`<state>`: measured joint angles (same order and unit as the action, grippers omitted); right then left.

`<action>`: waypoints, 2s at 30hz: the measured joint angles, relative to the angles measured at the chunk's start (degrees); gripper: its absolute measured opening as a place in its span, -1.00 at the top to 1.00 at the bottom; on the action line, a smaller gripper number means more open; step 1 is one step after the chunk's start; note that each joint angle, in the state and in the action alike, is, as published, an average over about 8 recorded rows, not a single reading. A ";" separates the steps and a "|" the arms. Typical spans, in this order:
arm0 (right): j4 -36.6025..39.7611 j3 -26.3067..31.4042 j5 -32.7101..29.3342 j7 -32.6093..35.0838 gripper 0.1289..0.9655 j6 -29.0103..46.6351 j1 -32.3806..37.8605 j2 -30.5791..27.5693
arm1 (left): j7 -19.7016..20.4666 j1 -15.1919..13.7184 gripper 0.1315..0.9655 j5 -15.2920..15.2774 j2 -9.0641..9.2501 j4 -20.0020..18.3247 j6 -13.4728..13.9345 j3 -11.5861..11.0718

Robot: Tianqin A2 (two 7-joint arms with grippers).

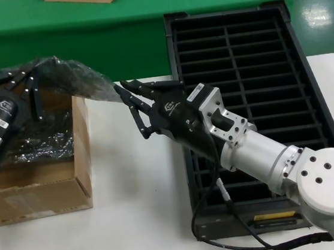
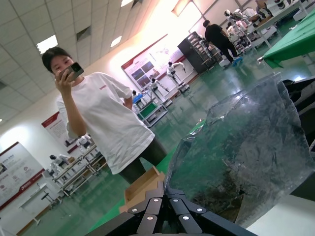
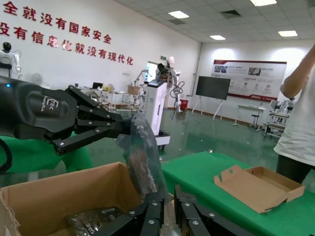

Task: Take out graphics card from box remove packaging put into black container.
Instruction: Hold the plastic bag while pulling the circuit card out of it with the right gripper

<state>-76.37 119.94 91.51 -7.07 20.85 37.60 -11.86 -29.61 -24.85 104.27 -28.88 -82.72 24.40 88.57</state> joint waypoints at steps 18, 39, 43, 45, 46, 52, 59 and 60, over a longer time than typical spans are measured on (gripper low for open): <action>0.43 -1.98 -0.62 1.39 0.98 2.32 -0.87 1.46 | -0.10 -1.80 0.98 -0.83 1.11 1.10 -1.34 0.78; 1.91 -3.63 -0.31 2.97 0.99 3.62 -0.75 2.46 | -0.09 -1.09 0.98 0.17 0.18 0.41 0.60 0.34; 2.09 -4.01 -0.10 3.32 0.99 3.74 -0.71 2.48 | -0.45 -0.99 0.98 0.24 -0.19 0.52 0.75 -0.07; 2.18 -4.19 0.03 3.52 0.99 3.81 -0.69 2.51 | -0.71 -0.94 0.98 0.25 -0.32 0.60 0.77 -0.29; 2.24 -4.28 0.10 3.62 0.99 3.85 -0.67 2.53 | -0.85 -0.92 0.98 0.26 -0.39 0.65 0.79 -0.40; 2.62 -4.69 0.56 4.31 0.99 4.13 -0.55 2.76 | -1.22 -0.76 0.98 0.39 -0.71 0.76 0.99 -0.77; 3.24 -5.02 1.12 5.20 0.99 4.51 -0.33 3.16 | -1.28 -0.15 0.98 0.55 -0.73 0.17 1.47 -0.58; 3.31 -5.05 1.18 5.31 0.99 4.55 -0.30 3.21 | -1.29 -0.05 0.98 0.56 -0.69 0.06 1.54 -0.50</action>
<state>-73.06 114.89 92.68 -1.77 25.40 37.30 -8.65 -30.90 -24.90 104.83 -29.56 -82.66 25.94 88.07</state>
